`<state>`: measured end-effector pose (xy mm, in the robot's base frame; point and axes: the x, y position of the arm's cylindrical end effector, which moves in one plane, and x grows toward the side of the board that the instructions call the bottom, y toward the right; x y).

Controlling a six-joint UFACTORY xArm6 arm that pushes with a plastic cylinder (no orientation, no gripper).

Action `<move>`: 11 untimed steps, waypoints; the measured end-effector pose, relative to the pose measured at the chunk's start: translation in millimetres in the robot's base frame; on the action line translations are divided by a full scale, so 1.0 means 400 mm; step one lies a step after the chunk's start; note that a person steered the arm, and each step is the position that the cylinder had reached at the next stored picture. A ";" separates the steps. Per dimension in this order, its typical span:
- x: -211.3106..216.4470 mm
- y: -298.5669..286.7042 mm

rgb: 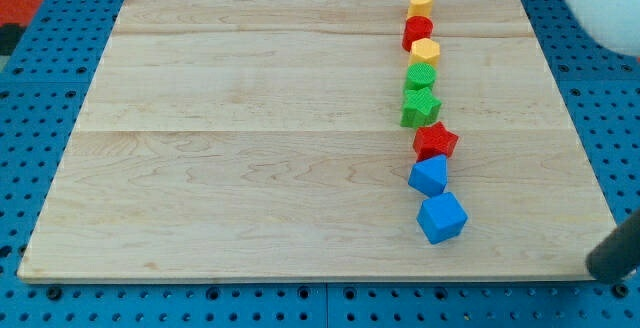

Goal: Slightly push the blue triangle and red star to the left

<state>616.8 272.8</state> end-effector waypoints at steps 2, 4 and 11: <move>-0.133 0.044; -0.189 -0.171; -0.288 -0.126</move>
